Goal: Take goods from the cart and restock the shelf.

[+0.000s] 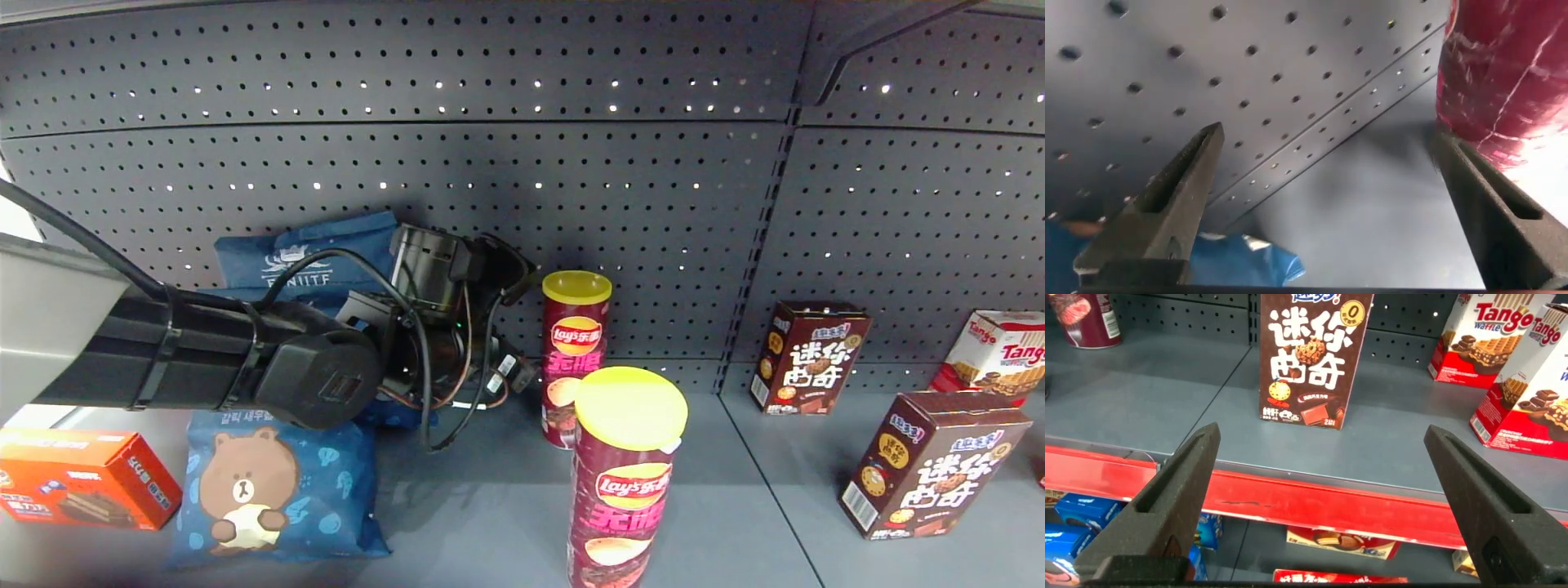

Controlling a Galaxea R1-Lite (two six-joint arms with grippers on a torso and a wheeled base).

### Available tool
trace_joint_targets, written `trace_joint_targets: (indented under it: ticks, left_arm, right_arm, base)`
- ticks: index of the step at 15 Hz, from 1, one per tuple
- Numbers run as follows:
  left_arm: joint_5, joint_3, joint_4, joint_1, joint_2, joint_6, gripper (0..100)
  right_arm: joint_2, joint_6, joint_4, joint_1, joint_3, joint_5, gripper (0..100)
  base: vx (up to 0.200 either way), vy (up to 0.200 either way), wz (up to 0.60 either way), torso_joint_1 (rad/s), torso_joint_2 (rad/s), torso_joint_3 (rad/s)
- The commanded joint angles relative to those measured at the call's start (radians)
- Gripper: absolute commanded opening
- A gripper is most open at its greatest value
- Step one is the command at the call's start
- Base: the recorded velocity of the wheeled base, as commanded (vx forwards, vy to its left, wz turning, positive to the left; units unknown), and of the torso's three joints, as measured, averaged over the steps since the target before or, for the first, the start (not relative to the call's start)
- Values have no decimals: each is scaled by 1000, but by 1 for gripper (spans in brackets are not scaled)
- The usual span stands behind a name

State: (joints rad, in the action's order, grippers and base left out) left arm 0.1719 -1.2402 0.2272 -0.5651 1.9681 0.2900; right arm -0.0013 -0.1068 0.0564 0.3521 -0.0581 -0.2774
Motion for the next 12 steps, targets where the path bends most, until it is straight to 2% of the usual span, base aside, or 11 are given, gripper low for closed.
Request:
trace_joint_targets:
  ticks: [1, 7, 12]
  left_arm:
    - [0, -12, 0, -6, 23, 0, 100]
    - [3, -16, -2, -13, 11, -5, 100]
    - [11, 39, -14, -10, -179, -11, 100]
  right_arm:
    - [1, -1, 0, 1, 0, 0, 100]
    - [1, 1, 0, 1, 0, 3, 100]
    - [1, -1, 2, 5, 0, 1, 100]
  base:
    - [0, 0, 0, 0, 0, 0]
    - [0, 0, 0, 0, 0, 0]
    - [0, 0, 0, 0, 0, 0]
